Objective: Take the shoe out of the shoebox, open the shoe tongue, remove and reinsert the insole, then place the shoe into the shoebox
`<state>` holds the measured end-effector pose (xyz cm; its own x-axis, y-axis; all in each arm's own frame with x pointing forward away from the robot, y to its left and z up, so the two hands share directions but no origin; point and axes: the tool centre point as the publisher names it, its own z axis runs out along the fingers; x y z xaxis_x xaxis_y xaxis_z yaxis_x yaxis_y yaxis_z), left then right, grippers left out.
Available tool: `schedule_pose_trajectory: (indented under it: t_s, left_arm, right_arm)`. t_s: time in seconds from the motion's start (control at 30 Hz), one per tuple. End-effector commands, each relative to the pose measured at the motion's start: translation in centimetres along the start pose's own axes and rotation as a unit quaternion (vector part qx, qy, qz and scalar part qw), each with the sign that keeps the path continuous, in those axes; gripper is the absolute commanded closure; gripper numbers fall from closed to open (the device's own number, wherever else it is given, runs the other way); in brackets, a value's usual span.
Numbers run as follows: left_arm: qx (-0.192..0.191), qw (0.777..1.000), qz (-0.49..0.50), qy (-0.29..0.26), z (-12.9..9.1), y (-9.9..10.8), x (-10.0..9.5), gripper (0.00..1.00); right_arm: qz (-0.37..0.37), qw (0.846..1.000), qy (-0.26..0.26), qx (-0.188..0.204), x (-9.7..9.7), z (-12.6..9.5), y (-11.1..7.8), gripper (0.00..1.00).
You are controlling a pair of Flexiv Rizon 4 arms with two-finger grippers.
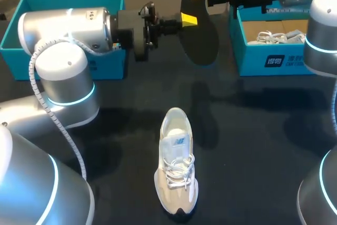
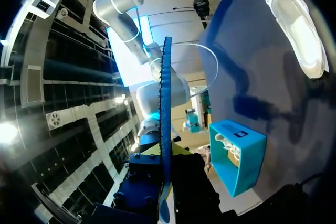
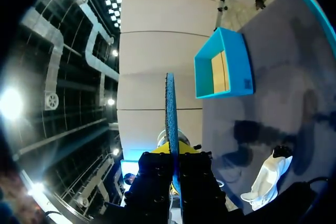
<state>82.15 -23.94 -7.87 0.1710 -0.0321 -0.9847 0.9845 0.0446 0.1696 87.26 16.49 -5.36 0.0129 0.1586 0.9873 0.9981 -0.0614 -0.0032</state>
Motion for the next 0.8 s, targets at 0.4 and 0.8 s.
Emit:
schedule_pose_trajectory:
  t_s: [0.4,0.8]
  left_arm:
    - [-0.002,1.000,-0.019,0.007,-1.2,0.1,0.0,1.00]
    - [-0.005,0.988,-0.153,0.035,-5.2,0.1,0.1,1.00]
  right_arm:
    - [-0.019,1.000,0.008,-0.006,-0.3,0.1,-1.0,0.00]
    - [-0.028,1.000,0.006,-0.009,-1.2,-1.4,-2.7,0.00]
